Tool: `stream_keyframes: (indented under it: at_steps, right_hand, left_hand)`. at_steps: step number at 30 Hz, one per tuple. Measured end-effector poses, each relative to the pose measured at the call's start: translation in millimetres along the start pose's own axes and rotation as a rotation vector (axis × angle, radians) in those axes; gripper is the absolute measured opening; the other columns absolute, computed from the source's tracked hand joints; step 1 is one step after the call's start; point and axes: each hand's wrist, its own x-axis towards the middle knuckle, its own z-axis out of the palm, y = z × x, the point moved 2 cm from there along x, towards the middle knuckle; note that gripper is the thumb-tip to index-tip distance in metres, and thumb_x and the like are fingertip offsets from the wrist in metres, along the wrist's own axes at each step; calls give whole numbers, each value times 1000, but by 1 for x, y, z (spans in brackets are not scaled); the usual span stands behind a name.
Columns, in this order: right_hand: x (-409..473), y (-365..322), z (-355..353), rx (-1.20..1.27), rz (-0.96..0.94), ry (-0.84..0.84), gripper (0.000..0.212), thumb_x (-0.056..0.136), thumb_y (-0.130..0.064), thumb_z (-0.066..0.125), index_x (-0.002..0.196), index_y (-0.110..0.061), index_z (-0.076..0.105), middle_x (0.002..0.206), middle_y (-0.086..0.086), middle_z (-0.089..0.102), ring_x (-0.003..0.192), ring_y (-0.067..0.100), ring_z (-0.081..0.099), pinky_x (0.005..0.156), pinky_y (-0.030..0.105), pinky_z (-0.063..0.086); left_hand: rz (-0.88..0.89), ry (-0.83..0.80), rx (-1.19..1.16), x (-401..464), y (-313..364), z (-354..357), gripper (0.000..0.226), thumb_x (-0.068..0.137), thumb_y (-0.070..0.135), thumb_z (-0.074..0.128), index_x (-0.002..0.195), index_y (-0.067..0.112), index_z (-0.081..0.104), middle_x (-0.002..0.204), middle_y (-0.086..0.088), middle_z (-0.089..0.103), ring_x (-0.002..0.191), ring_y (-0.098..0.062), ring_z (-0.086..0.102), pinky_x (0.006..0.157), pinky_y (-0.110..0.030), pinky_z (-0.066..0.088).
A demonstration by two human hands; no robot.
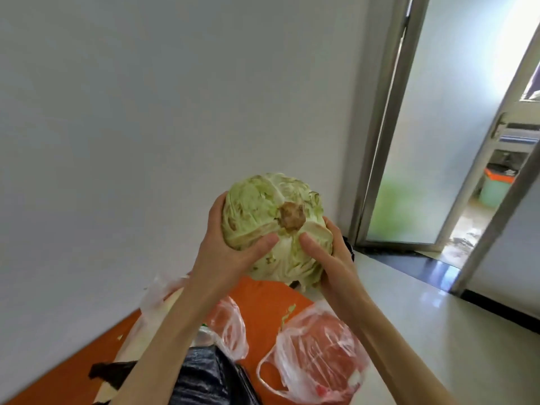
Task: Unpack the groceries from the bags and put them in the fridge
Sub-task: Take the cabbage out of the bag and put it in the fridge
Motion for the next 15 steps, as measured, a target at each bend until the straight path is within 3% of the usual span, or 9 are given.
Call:
stream_keyframes:
  at_steps: [3,5,7,10,12,15]
  right_hand:
    - [-49,-32,-25,-87,-79,107,60,69,-30,72,123,-33,46,110,-3,65,95,12,68,72,27,56]
    - [-79,-56,-45,-142,-128,182,58,69,-34,79,118,-39,48,111,-5,66,98,12,67,77,31,57]
    - [-108,-82,-68,-183,-165,248,60,65,-38,75,119,-41,48,117,-5,64,103,14,66,85,38,56]
    - [-151,-131,-103,-251,-243,335,60,66,-38,72,120,-38,47,119,-2,62,106,18,64,89,45,54]
    - [-181,-165,-126,-302,-319,387,62,61,-41,75,117,-38,49,116,-3,63,104,16,64,85,40,56]
    - [-231,-212,-165,-360,-410,468,64,57,-44,74,116,-36,50,116,-2,63,105,16,64,83,36,56]
  left_hand:
    - [59,-80,-59,-27,25,32,100,49,58,74,136,37,30,131,13,48,117,-6,52,93,-39,51]
    - [97,-145,-99,-40,45,57,99,50,59,74,136,39,29,130,15,48,117,-6,52,93,-39,51]
    - [141,-211,-151,-51,67,87,97,50,58,75,134,40,30,128,16,49,116,-6,53,92,-38,52]
    - [212,-297,-245,-70,108,136,96,49,57,74,133,41,31,123,22,49,110,4,53,83,-20,53]
    - [261,-342,-314,-85,138,170,97,49,56,73,135,38,30,122,24,47,106,12,51,77,-10,50]
    - [316,-405,-389,-112,182,224,97,49,54,73,135,36,30,125,19,48,110,7,51,81,-13,51]
